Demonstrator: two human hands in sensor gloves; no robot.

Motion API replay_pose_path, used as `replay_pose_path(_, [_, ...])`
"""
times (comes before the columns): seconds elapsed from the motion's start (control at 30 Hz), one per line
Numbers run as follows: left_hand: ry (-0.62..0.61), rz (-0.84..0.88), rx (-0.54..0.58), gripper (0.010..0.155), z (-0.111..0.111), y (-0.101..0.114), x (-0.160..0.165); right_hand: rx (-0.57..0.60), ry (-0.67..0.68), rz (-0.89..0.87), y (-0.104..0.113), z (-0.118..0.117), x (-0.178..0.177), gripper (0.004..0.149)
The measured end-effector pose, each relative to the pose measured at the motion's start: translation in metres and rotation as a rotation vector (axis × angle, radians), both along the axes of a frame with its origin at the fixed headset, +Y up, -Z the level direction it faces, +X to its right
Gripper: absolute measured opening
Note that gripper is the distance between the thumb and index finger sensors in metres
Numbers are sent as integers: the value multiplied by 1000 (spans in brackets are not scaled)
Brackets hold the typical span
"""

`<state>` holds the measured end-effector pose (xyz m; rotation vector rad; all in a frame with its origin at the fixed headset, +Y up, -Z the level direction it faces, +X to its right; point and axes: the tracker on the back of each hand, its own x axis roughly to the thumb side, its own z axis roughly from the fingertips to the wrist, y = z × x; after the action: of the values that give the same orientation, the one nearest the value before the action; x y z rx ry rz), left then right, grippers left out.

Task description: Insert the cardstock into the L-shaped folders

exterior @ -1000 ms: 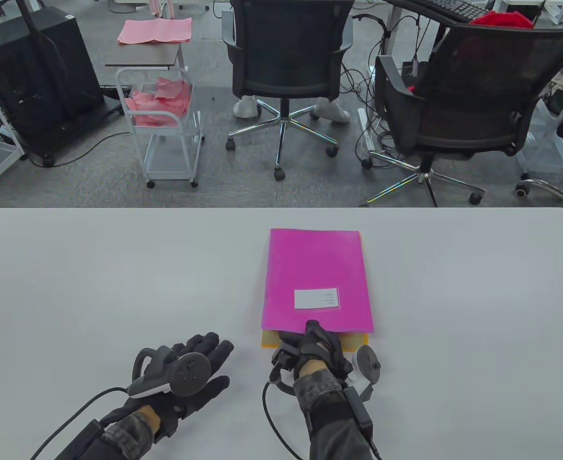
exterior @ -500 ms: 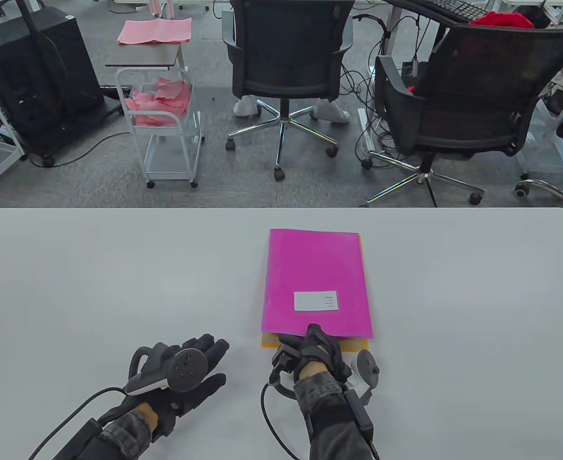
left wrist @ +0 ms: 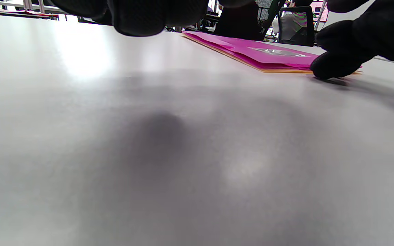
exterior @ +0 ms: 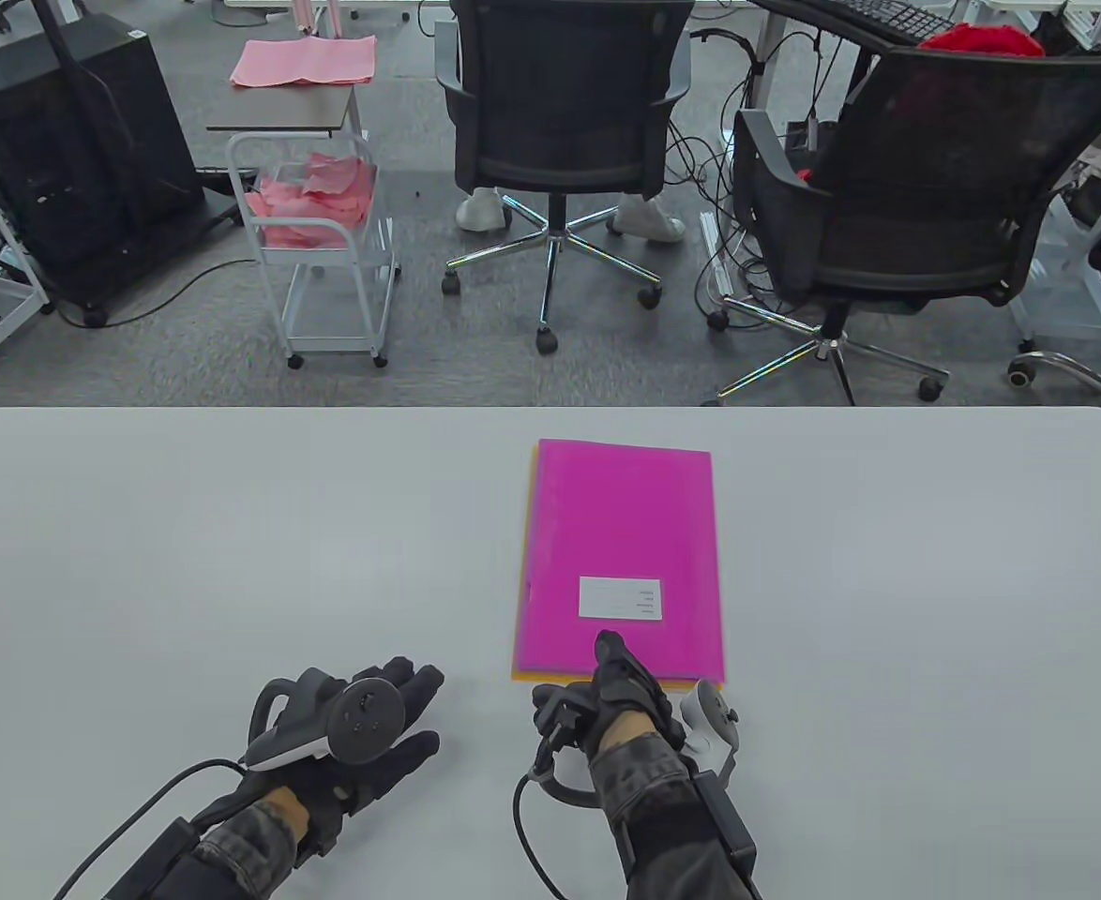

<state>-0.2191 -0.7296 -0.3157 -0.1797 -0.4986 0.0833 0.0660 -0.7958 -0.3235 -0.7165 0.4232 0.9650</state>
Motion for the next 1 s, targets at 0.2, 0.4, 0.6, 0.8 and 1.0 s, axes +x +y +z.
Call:
replay_pose_path(0.2, [24,13,9,72,-1,2,-5,290,210,267,21,-7,17,90])
replay_pose_path(0.4, [95,31,5,82,-6,-4,-21,600,478,999,59,-13,63,97])
replay_pose_path(0.6, [198,-17,15,91,-13,-14,-47,509,745,1590,66,-5,111,100])
replay_pose_path(0.8, [274,-70,24,97,-16,-20,-63,244,816,1723,43,-3,138,100])
replay_pose_path(1.0, [288,-210,-106,102,-18,-31,-67,38,905,1804,35,-15,142,103])
